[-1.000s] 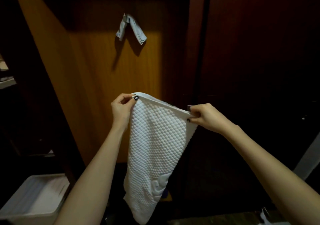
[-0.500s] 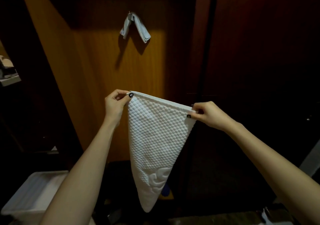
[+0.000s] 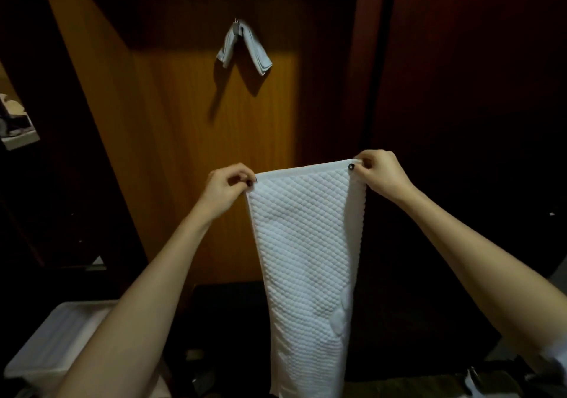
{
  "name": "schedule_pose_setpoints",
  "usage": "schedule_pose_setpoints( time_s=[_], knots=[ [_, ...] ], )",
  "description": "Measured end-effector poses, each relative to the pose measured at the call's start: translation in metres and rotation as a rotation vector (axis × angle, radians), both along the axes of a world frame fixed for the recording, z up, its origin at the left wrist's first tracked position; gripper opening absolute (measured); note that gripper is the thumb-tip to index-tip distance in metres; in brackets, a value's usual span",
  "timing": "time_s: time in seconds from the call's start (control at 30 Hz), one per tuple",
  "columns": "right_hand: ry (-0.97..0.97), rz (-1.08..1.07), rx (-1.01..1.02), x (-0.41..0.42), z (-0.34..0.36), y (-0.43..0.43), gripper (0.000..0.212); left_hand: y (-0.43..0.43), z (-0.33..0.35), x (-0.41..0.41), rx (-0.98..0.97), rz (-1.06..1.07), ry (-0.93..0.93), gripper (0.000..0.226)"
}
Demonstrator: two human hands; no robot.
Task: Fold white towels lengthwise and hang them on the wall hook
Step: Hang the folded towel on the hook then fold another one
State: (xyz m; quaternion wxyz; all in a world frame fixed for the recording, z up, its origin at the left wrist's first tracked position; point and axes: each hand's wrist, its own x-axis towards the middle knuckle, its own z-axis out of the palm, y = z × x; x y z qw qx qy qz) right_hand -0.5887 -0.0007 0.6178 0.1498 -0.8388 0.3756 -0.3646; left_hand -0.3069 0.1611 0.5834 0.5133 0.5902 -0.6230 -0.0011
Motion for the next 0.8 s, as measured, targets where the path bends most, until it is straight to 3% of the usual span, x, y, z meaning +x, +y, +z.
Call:
schedule_pose_setpoints(
  time_s=[0.07, 0.17, 0.3, 0.37, 0.47, 0.7, 0.8],
  knots=[
    [0.065, -0.053, -0.023, 0.002, -0.008, -0.003, 0.016, -0.006, -0.003, -0.004, 0.103, 0.015, -0.188, 0.034],
    [0.139, -0.123, -0.068, 0.002, -0.021, -0.001, 0.008, -0.015, -0.015, -0.011, 0.216, 0.096, -0.22, 0.026],
    [0.055, -0.079, -0.02, -0.002, -0.04, 0.01, 0.004, -0.025, -0.039, -0.028, 0.267, 0.209, -0.004, 0.026],
    [-0.028, -0.029, 0.072, -0.002, -0.048, 0.022, 0.018, -0.025, -0.051, -0.042, 0.252, 0.234, 0.231, 0.025],
    [-0.091, 0.05, 0.178, -0.001, -0.056, 0.039, 0.022, -0.023, -0.058, -0.064, 0.194, 0.148, 0.573, 0.025],
    [-0.222, 0.213, 0.264, 0.002, -0.047, 0.065, 0.017, -0.022, -0.034, -0.096, 0.052, -0.044, 0.68, 0.021],
    [-0.15, 0.335, 0.458, 0.004, -0.038, 0.068, 0.018, -0.024, -0.03, -0.103, 0.055, -0.087, 0.7, 0.02]
  ],
)
